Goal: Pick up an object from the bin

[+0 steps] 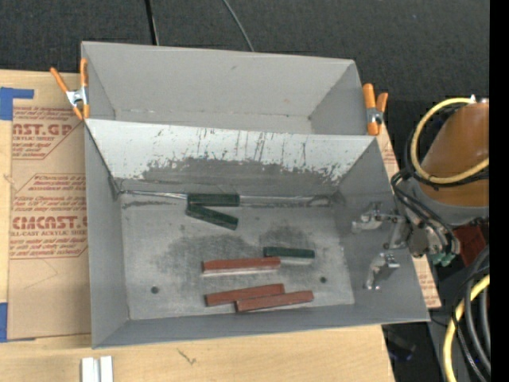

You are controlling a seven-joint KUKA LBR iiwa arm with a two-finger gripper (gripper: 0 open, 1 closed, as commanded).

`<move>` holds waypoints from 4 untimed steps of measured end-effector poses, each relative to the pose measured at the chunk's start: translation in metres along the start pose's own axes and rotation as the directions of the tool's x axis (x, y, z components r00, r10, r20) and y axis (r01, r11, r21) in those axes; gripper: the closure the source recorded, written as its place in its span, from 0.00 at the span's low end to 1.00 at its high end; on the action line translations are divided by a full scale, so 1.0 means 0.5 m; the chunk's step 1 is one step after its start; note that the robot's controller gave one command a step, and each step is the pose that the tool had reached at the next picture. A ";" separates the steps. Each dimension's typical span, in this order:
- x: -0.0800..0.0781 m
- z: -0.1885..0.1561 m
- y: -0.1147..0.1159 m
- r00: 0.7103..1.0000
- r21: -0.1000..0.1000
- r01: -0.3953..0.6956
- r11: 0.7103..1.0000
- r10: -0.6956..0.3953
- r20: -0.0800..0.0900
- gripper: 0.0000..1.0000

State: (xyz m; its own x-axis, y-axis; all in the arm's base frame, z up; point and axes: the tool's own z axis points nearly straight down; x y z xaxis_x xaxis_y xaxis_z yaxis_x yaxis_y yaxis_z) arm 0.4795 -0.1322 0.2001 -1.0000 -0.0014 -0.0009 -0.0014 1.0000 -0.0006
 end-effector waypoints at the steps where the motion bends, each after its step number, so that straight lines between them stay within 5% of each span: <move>1: 0.000 0.000 0.000 1.000 0.000 0.000 1.000 0.000 0.000 0.00; 2: -0.036 0.110 0.049 1.000 0.000 -0.022 1.000 0.022 0.007 0.00; 3: -0.061 0.240 0.086 0.995 0.001 -0.096 0.995 0.096 0.002 1.00; 4: -0.061 0.240 0.086 0.995 0.001 -0.096 0.995 0.096 0.002 1.00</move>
Offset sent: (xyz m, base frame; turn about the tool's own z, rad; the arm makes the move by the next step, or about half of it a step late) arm 0.0371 0.0570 -0.1300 0.0432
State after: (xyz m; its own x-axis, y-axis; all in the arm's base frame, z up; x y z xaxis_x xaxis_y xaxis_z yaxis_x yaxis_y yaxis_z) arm 0.5099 -0.0890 0.0799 -0.9955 0.0946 -0.0032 0.0947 0.9955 -0.0016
